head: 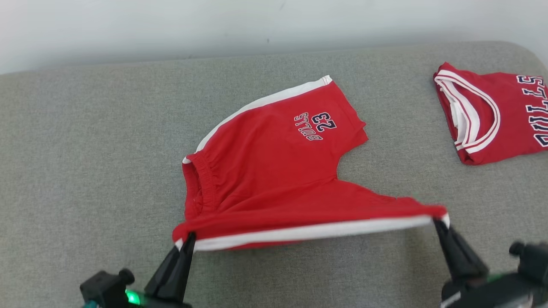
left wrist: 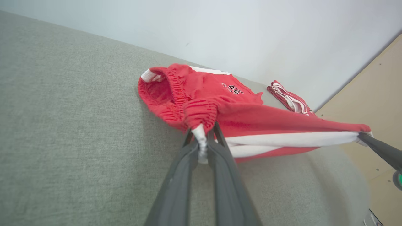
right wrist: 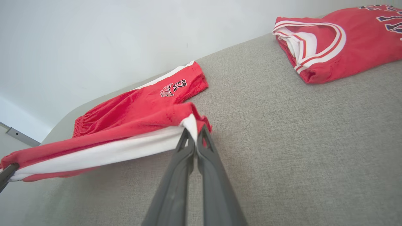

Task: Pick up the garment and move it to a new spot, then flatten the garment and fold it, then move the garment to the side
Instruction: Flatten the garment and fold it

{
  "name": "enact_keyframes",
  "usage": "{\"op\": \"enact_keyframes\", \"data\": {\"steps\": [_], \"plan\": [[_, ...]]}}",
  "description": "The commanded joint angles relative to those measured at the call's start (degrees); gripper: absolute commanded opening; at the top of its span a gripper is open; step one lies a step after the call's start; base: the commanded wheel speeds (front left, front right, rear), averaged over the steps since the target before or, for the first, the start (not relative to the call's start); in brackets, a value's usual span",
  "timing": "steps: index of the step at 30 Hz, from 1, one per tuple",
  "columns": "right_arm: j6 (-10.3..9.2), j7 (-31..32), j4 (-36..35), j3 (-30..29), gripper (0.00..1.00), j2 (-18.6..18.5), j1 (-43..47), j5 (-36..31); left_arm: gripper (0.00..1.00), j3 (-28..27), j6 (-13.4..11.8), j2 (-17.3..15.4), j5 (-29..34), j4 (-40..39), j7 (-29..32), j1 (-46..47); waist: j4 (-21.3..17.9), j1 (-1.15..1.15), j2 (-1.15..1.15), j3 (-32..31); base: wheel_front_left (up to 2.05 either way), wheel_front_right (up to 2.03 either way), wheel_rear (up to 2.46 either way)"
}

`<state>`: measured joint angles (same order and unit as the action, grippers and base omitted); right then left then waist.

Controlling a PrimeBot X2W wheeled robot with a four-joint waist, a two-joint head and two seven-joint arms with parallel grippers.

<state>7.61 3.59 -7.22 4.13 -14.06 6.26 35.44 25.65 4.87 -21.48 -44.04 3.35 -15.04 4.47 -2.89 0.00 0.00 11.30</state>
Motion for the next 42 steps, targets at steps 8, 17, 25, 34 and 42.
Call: {"op": "enact_keyframes", "data": {"steps": [8, 17, 25, 34, 42], "plan": [[-0.22, 1.57, 7.62, 1.02, 0.0, -4.51, -18.2, 2.35, 0.0, 1.26, 1.55, 1.24, 1.44, 3.04, 0.43, 10.97, 2.23, 0.0, 0.0, 3.6, 0.0, 0.0, 0.0], [-0.21, 3.62, 25.87, 5.15, 0.0, -5.37, -42.66, 1.14, 0.0, 2.06, 2.29, 6.11, 0.29, 13.81, 0.46, 25.61, 6.1, 0.0, 0.0, 9.05, 0.0, 0.0, 0.0], [-0.21, 2.21, 40.25, 8.45, 0.0, -4.68, -54.94, -0.59, 0.0, 4.38, 2.5, 9.24, -0.22, 23.4, 0.53, 34.78, 8.87, 0.0, 0.0, 11.72, 0.0, 0.0, 0.0], [-0.21, -2.83, 54.73, 12.72, 0.0, -3.86, -65.51, -2.74, 0.16, 7.6, 2.61, 11.02, -0.5, 28.53, -0.09, 39.92, 9.93, 0.0, 0.0, 13.46, 0.0, 0.0, 0.0], [-0.21, -7.25, 60.8, 17.44, 1.0, -4.32, -66.22, -0.68, 1.0, 6.02, 2.57, 10.94, 1.94, 27.86, -0.15, 38.04, 9.53, 0.0, 0.0, 10.98, 0.0, 0.0, 0.0]]}}
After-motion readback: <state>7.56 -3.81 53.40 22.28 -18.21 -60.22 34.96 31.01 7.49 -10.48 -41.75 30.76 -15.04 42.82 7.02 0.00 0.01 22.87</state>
